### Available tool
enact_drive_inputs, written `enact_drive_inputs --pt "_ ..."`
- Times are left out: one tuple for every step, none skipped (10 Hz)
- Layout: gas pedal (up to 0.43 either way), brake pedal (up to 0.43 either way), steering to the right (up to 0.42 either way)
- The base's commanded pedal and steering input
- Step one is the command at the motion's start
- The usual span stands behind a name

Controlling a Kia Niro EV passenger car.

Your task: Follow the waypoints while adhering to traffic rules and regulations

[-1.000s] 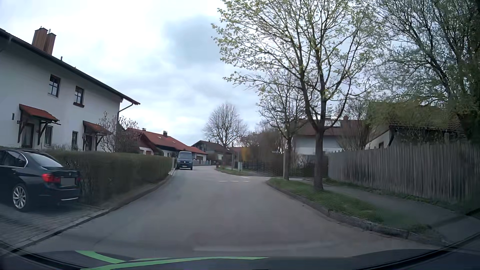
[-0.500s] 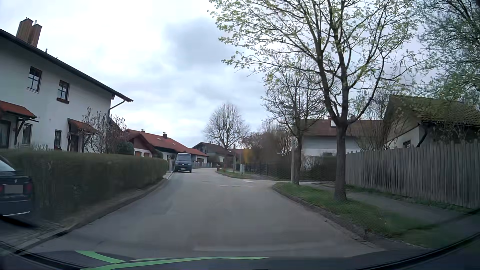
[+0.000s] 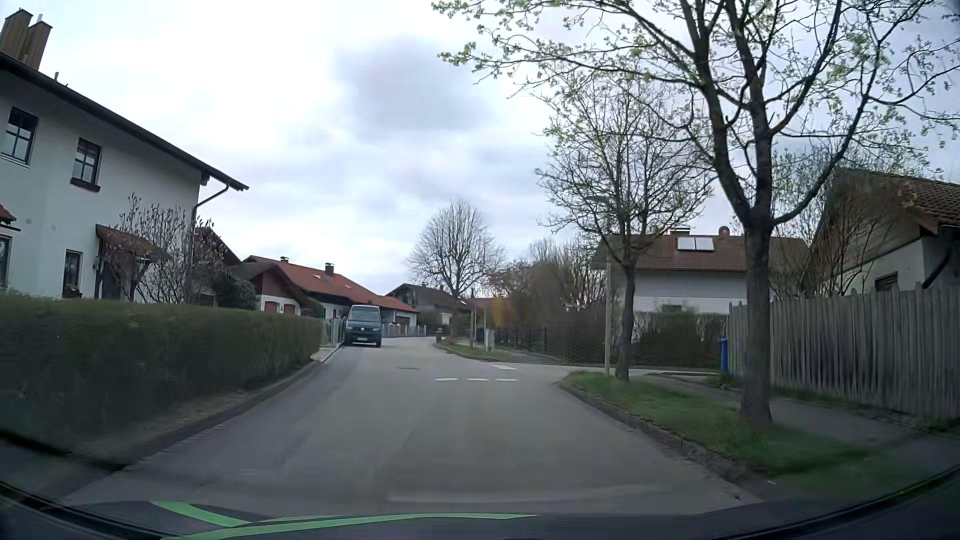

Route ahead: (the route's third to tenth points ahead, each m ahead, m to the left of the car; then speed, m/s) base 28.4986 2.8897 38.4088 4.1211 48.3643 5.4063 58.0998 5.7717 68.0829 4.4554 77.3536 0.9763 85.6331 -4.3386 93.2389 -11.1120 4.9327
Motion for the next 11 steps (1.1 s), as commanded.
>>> enact_drive_inputs --pt "0.150 0.000 -0.012" --pt "0.138 0.000 -0.011" --pt "0.110 0.000 -0.010" --pt "0.079 0.000 -0.008" --pt "0.079 0.000 -0.008" --pt "0.059 0.000 -0.008" --pt "0.047 0.000 -0.008" --pt "0.039 0.000 -0.009" --pt "0.028 0.000 -0.009" --pt "0.028 0.000 -0.009" --pt "0.008 0.000 -0.013"
